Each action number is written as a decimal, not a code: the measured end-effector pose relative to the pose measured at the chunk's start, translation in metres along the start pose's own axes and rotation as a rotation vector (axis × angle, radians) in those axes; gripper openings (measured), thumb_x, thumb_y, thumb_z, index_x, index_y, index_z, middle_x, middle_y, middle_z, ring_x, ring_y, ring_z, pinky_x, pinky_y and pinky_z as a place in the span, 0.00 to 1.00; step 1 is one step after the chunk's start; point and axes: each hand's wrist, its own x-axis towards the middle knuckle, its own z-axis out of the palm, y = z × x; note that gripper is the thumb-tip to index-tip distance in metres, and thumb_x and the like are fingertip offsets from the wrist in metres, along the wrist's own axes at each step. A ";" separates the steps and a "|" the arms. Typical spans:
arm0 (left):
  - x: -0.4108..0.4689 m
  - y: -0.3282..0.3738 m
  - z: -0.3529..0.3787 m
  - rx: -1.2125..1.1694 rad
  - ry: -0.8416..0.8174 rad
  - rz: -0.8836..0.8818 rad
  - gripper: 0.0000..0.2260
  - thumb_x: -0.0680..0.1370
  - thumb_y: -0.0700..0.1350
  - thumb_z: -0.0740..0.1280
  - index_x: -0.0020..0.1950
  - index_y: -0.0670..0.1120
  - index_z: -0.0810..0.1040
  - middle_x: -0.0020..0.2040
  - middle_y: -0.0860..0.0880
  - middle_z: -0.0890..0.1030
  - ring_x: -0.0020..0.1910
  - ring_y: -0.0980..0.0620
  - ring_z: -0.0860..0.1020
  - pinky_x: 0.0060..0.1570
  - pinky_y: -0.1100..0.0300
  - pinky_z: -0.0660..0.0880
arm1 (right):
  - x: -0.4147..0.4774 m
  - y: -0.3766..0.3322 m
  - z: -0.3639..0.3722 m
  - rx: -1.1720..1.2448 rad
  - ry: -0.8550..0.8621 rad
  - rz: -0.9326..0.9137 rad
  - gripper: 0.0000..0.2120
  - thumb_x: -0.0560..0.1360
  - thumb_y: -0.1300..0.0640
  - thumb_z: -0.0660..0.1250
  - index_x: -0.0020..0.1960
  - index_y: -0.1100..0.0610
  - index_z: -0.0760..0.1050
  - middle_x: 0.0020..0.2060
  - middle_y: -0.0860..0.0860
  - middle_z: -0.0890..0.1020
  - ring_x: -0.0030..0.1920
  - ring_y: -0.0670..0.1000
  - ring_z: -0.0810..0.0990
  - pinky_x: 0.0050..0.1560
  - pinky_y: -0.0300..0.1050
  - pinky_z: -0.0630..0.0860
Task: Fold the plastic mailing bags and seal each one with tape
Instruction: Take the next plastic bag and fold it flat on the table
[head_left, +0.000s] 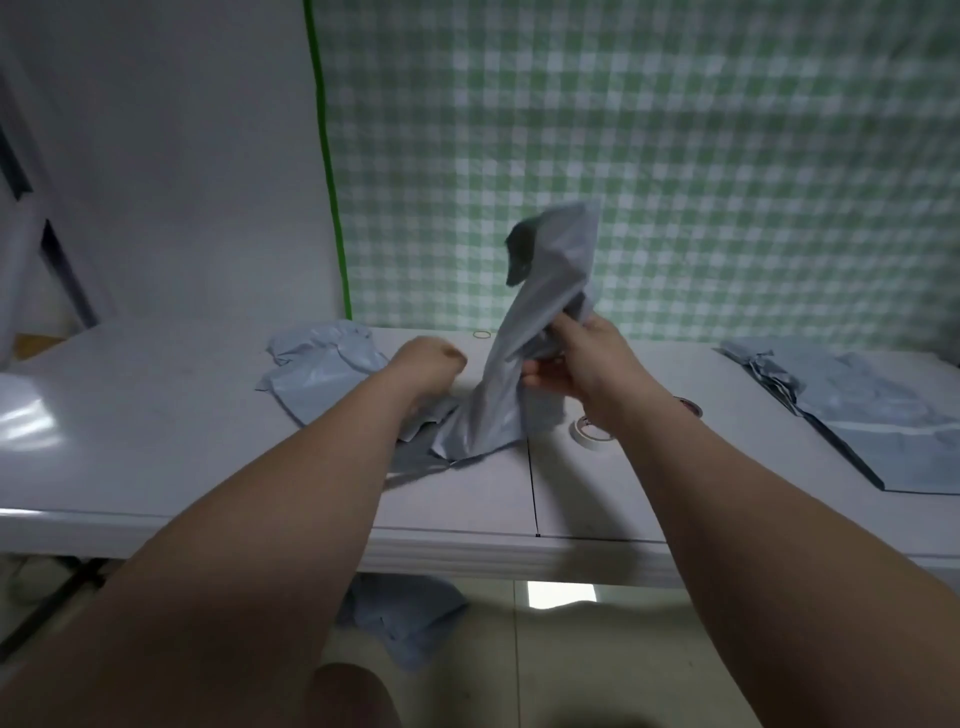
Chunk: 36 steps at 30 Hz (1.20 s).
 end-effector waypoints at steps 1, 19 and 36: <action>0.001 -0.011 0.006 0.127 -0.062 -0.003 0.11 0.78 0.42 0.60 0.51 0.38 0.80 0.52 0.38 0.80 0.46 0.43 0.77 0.42 0.56 0.72 | 0.002 -0.006 -0.001 0.023 0.004 -0.001 0.10 0.79 0.54 0.62 0.56 0.59 0.75 0.39 0.57 0.81 0.33 0.53 0.80 0.41 0.50 0.82; 0.008 -0.044 -0.014 1.128 -0.382 -0.321 0.29 0.66 0.44 0.63 0.66 0.39 0.73 0.68 0.39 0.70 0.64 0.35 0.71 0.61 0.39 0.70 | 0.002 0.031 -0.001 -0.001 -0.159 -0.081 0.08 0.73 0.67 0.62 0.40 0.56 0.77 0.30 0.47 0.79 0.36 0.47 0.76 0.39 0.39 0.71; -0.021 -0.002 0.041 -0.488 -0.271 -0.194 0.27 0.74 0.27 0.63 0.72 0.44 0.68 0.61 0.43 0.77 0.52 0.44 0.78 0.47 0.56 0.78 | 0.001 0.077 -0.050 -0.881 0.024 -0.212 0.23 0.73 0.68 0.61 0.66 0.55 0.71 0.61 0.56 0.77 0.59 0.56 0.75 0.50 0.34 0.64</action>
